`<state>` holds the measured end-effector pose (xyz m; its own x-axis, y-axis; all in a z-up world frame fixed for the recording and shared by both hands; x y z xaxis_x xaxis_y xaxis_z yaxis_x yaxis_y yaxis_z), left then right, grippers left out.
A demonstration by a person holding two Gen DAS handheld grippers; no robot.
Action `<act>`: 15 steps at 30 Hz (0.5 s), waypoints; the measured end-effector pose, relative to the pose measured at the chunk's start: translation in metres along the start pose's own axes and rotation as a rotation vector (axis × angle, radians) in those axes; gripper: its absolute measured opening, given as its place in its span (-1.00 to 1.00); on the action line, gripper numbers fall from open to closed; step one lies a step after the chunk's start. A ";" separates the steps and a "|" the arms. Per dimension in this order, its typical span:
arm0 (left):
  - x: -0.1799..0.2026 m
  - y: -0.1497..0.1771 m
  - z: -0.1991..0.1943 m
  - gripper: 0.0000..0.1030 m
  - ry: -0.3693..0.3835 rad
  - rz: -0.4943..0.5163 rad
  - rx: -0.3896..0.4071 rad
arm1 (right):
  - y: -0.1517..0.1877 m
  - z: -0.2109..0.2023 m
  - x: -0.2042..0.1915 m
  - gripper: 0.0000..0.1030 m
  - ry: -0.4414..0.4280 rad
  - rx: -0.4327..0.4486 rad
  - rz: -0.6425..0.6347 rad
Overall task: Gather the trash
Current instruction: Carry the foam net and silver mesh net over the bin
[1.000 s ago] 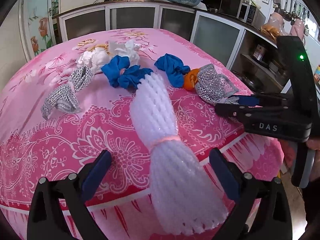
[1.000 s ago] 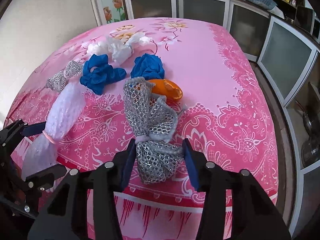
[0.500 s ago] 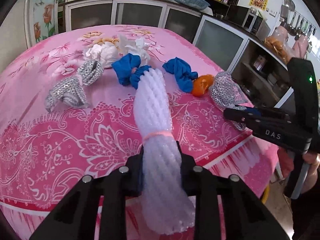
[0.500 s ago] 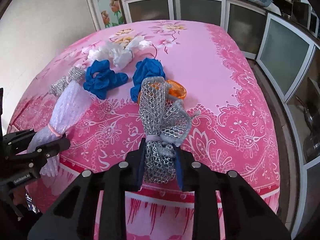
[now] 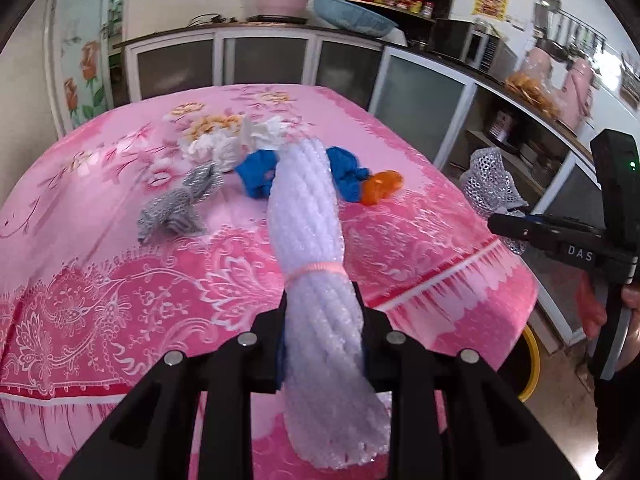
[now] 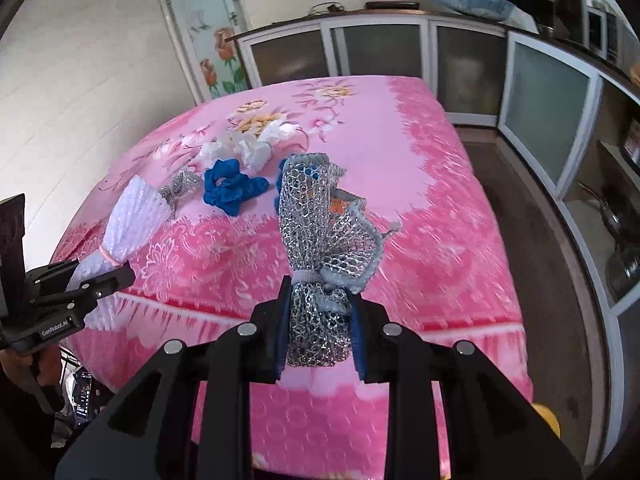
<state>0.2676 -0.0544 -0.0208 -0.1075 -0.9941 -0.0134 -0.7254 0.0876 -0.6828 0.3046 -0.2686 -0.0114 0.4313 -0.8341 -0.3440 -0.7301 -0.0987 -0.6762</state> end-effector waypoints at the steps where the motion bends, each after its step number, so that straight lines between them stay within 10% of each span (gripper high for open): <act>1: 0.007 0.000 -0.002 -0.53 0.011 0.012 0.006 | 0.006 -0.008 0.005 -0.53 0.011 0.005 0.012; 15: 0.176 -0.009 -0.026 -0.52 0.260 0.295 0.062 | 0.107 -0.152 0.102 -0.53 0.241 0.139 0.261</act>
<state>0.2372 -0.2285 0.0022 -0.4793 -0.8769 -0.0359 -0.5962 0.3553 -0.7199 0.1897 -0.4463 -0.0196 0.0908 -0.9267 -0.3646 -0.7130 0.1951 -0.6735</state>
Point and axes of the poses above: each gripper's, at about its wrist camera, not at the fingertips, and z roughly the way its jaws point, x to its right, y to its underside, the point moved 7 cm from there along z, roughly the way its jaws point, and after that the axes turned 13 degrees about -y, right-handed, at the moved point
